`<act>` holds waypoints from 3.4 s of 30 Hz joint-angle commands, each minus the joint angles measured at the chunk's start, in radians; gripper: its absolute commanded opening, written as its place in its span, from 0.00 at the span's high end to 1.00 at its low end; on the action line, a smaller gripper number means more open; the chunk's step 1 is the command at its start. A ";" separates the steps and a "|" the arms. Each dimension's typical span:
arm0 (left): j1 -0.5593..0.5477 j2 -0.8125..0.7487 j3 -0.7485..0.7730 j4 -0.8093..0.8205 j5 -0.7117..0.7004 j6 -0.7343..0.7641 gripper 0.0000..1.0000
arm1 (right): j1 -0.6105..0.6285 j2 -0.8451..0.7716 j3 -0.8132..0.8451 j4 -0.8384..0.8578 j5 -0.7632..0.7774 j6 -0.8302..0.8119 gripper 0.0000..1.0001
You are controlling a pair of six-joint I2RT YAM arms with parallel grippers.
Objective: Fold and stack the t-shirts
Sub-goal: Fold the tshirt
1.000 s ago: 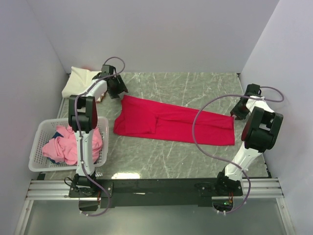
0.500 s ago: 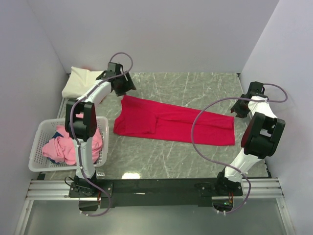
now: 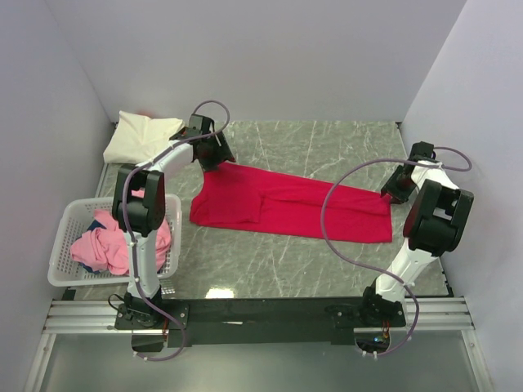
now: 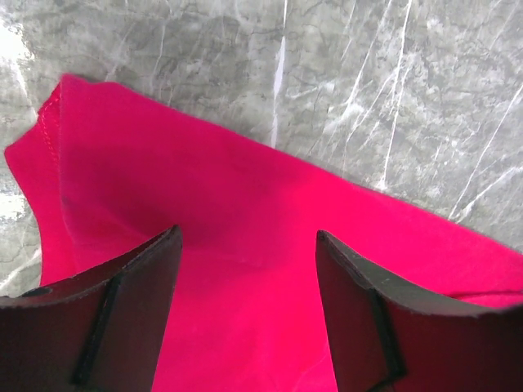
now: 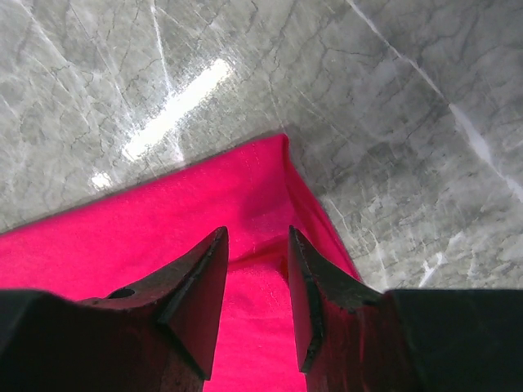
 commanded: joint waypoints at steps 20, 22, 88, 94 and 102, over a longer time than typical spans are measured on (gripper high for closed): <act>0.004 -0.014 -0.082 0.054 0.027 0.025 0.29 | 0.051 -0.024 -0.042 -0.074 0.048 -0.019 0.67; 0.006 -0.025 -0.102 0.060 0.028 0.027 0.29 | 0.054 -0.037 -0.054 -0.080 0.046 -0.016 0.68; -0.010 -0.251 -0.318 0.045 0.083 -0.015 0.28 | 0.218 -0.060 -0.100 -0.143 0.022 0.036 0.65; 0.003 -0.104 -0.225 0.022 0.088 0.016 0.28 | 0.219 -0.021 -0.120 -0.170 0.014 0.063 0.66; 0.016 0.134 0.068 -0.102 0.015 0.087 0.28 | 0.242 -0.021 -0.158 -0.236 -0.023 0.137 0.66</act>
